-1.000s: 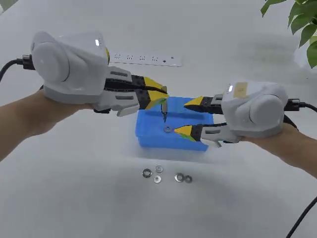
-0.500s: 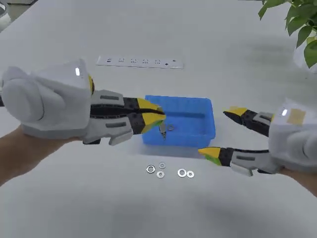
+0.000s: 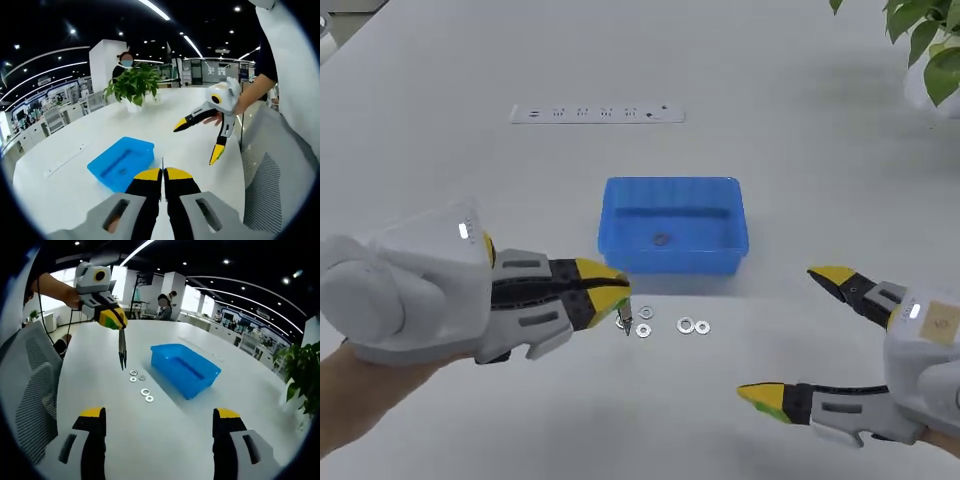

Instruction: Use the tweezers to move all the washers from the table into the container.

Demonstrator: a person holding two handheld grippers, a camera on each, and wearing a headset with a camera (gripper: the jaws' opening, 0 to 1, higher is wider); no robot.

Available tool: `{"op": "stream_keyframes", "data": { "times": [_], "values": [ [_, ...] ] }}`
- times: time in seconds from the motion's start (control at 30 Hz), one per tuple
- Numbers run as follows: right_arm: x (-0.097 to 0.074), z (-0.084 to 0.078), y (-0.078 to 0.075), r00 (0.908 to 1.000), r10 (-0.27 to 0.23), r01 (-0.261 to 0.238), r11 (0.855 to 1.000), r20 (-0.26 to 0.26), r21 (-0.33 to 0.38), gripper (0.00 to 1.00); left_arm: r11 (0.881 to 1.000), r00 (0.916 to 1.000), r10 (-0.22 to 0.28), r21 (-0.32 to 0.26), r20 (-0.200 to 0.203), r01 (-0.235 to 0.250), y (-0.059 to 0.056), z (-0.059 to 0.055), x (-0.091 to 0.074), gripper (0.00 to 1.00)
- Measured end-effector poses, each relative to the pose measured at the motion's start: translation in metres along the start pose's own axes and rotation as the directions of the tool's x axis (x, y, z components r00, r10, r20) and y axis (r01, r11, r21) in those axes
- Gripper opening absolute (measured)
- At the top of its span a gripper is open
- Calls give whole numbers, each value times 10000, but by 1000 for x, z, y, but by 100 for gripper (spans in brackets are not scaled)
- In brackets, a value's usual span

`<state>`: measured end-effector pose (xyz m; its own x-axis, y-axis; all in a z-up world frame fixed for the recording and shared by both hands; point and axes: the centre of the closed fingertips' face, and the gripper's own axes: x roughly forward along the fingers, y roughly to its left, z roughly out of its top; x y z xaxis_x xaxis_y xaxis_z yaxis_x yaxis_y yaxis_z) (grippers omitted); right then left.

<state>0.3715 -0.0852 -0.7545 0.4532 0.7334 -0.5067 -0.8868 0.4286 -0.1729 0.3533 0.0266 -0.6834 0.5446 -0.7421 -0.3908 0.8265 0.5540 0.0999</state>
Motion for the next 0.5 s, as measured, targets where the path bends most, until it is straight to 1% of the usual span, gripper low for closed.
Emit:
{"op": "stream_keyframes", "data": {
  "times": [0.07,0.17,0.3,0.5],
  "values": [
    [0,-1,2,10000,24,-24,9992,-2,396,94,10000,10000,6,-95,-17,-6,-1,-2,0,6],
    [1,-4,5,10000,61,-57,9978,-56,660,100,9999,10000,-56,-135,-25,55,-4,-2,3,6],
    [2,-10,8,9996,158,-138,9967,-249,795,100,9999,9999,-125,-8,18,125,-5,0,7,6],
    [3,-10,15,9989,358,-329,9951,-301,929,100,10000,9999,-93,17,76,93,-1,0,12,6]
  ]
}}
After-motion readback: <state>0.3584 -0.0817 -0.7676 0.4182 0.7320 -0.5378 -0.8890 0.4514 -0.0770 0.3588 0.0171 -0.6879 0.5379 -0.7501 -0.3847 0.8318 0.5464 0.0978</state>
